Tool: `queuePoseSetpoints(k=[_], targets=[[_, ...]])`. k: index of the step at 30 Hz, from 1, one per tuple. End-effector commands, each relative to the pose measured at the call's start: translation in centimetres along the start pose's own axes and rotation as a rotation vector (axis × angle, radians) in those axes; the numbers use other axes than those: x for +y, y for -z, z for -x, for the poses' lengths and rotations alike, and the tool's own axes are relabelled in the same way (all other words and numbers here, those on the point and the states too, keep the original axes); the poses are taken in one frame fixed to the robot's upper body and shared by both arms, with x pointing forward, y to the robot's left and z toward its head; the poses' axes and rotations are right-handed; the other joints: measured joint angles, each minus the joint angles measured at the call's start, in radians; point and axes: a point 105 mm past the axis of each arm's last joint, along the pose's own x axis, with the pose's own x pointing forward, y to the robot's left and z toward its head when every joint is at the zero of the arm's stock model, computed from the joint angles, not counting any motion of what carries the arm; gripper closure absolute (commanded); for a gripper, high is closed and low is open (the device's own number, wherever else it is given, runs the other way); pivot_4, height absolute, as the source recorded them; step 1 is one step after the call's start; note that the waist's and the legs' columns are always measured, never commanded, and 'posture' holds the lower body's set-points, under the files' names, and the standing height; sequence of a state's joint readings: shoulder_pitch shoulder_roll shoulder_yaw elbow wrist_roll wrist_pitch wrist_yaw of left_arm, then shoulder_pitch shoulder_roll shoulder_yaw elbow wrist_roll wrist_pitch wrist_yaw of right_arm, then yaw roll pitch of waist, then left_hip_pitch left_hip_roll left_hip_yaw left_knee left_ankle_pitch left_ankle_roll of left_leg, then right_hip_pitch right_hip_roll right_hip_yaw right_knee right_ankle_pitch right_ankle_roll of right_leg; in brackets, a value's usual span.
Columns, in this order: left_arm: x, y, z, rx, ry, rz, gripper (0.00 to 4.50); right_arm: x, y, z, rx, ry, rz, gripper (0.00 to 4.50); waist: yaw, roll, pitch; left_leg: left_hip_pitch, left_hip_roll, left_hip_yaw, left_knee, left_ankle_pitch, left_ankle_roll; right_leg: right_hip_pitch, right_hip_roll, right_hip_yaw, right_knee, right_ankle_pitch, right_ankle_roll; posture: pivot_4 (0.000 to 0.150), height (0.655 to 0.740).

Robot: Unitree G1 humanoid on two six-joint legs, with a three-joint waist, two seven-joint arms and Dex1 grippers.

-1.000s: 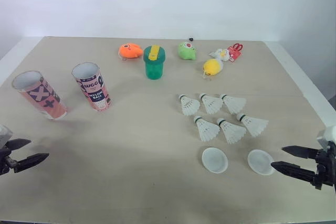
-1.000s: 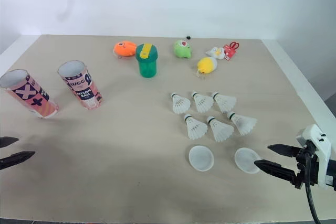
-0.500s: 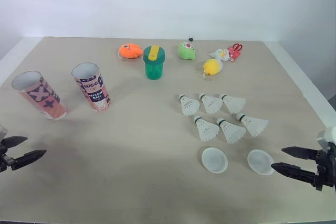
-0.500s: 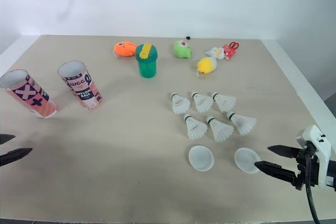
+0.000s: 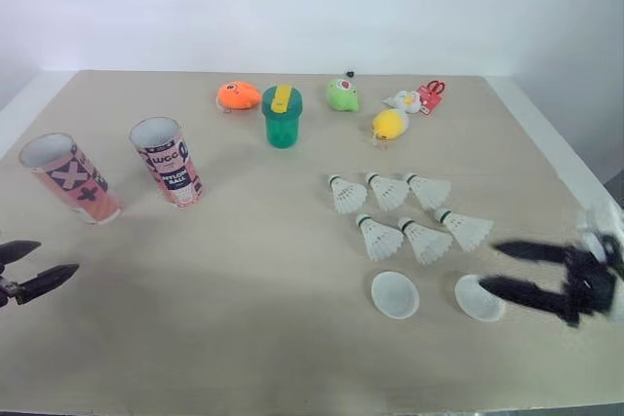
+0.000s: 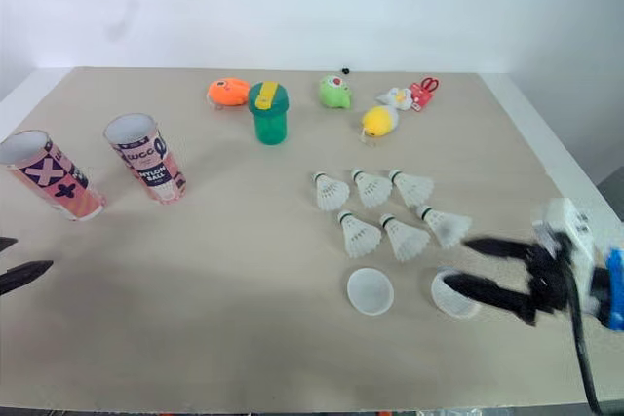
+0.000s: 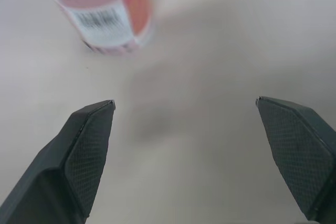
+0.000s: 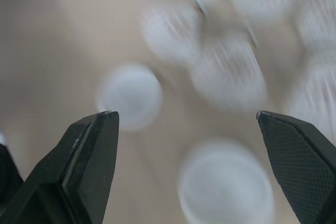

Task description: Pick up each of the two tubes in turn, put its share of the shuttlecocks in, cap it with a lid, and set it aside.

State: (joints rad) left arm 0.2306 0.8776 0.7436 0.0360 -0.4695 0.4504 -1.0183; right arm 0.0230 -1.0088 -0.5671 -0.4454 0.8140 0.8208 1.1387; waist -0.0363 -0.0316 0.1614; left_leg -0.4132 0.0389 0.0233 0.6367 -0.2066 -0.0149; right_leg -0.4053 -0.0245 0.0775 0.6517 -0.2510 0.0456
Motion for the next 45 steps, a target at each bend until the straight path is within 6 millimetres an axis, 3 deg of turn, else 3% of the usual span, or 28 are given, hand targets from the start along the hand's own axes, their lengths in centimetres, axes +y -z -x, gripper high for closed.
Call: queuePoseSetpoints(k=[1,4,7,13,20,31,38,45], targets=[[0.3,-0.3,-0.1,-0.102,-0.082,-0.009,0.0,2.6,-3.9,-3.7,-0.124,-0.134,0.121,0.02,-0.001,-0.003,0.0,0.0,0.0,0.001,0.0,0.0,0.0,0.0,0.001,0.0,0.0,0.001,0.0,0.15,0.74],[0.1,0.1,-0.7,-0.187,-0.145,0.021,0.0,4.0,-6.6,-6.9,-0.242,-0.235,0.203,0.02,-0.001,-0.011,-0.002,0.0,0.006,0.002,0.0,0.001,0.001,0.0,0.006,-0.002,0.0,0.002,-0.005,0.15,0.74],[-0.4,0.9,-2.1,-0.254,-0.216,0.039,0.0,4.6,-8.4,-9.9,-0.323,-0.303,0.255,0.02,0.004,-0.01,-0.002,-0.001,0.007,0.003,0.001,0.001,0.0,-0.001,0.006,-0.002,0.0,0.005,-0.005,0.15,0.74],[-0.9,2.6,-5.4,-0.29,-0.355,0.08,0.0,4.4,-8.9,-13.9,-0.368,-0.346,0.288,0.02,0.014,-0.012,-0.003,-0.003,0.007,0.004,0.003,0.001,0.0,-0.002,0.005,-0.003,0.0,0.01,-0.006,0.15,0.74],[0.2,3.8,-8.0,-0.3,-0.462,0.152,0.0,4.1,-9.0,-15.0,-0.403,-0.356,0.293,0.02,0.014,-0.009,-0.005,-0.003,0.006,0.003,0.004,0.001,0.001,-0.002,0.007,-0.003,0.002,0.011,-0.007,0.15,0.74],[1.9,0.8,-12.3,-0.302,-0.412,0.116,0.0,3.8,-8.2,-16.6,-0.382,-0.357,0.243,0.02,0.013,-0.006,-0.005,0.002,0.008,0.004,0.004,0.008,0.0,-0.002,0.01,-0.005,0.012,0.01,-0.006,0.15,0.74],[3.5,-0.3,-13.7,-0.29,-0.44,0.134,0.0,4.0,-7.8,-16.8,-0.386,-0.344,0.227,0.02,0.014,-0.006,-0.005,0.002,0.01,0.004,0.003,0.008,-0.001,-0.003,0.013,-0.005,0.013,0.009,-0.008,0.15,0.74],[3.1,-0.9,-15.3,-0.282,-0.412,0.127,0.0,4.0,-6.7,-17.3,-0.379,-0.328,0.184,0.02,0.014,-0.006,-0.005,0.001,0.009,0.004,0.001,0.008,-0.001,-0.003,0.013,-0.005,0.013,0.009,-0.011,0.15,0.74]])
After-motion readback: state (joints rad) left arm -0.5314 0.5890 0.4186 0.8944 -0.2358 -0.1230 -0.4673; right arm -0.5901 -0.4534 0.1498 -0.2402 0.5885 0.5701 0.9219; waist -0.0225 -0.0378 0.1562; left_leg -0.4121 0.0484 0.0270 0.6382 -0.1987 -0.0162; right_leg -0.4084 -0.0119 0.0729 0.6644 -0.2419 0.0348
